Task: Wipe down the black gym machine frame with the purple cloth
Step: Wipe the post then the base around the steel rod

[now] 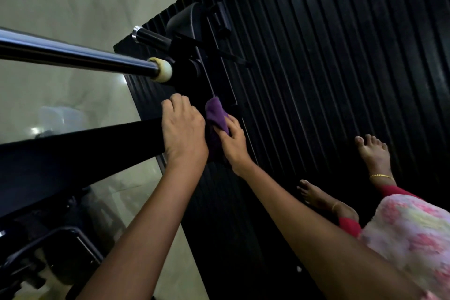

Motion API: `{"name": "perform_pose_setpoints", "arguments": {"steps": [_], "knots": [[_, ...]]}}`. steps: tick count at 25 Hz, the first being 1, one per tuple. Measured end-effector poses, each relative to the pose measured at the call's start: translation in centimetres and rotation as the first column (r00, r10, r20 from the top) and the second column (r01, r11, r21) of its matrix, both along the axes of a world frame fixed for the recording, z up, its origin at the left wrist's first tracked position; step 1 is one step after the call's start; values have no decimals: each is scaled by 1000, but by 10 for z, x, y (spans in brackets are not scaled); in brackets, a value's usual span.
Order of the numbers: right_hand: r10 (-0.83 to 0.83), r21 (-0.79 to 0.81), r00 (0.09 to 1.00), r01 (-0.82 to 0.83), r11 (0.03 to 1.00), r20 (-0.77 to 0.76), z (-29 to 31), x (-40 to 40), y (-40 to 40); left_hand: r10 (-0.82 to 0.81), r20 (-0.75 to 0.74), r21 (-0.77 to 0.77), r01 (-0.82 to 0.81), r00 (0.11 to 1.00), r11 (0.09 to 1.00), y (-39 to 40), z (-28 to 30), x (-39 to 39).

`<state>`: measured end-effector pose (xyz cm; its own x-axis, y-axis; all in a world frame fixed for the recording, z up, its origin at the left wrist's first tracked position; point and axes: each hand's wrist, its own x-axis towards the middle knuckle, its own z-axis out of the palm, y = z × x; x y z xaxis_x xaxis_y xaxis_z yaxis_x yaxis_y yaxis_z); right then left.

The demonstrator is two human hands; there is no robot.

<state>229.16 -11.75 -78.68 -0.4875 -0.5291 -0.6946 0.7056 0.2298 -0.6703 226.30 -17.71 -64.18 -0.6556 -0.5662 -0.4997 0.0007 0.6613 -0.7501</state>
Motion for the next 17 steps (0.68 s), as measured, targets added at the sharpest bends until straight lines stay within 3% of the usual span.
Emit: {"name": "perform_pose_setpoints", "arguments": {"steps": [6,10,14,17], "knots": [[-121,101,990,112,989,79,-91,-12,-10,-39,-53,36,41,998,999,-1,-26,4],[-106,127,970,79,989,218,-139,-26,-19,-106,-14,16,106,994,994,-3,-27,9],[-19,194,973,-26,981,229,-146,-42,-22,-144,30,16,143,989,990,-3,-28,6],[49,184,979,-87,979,199,-119,-39,-19,-142,4,44,141,990,989,-3,-29,2]]}}
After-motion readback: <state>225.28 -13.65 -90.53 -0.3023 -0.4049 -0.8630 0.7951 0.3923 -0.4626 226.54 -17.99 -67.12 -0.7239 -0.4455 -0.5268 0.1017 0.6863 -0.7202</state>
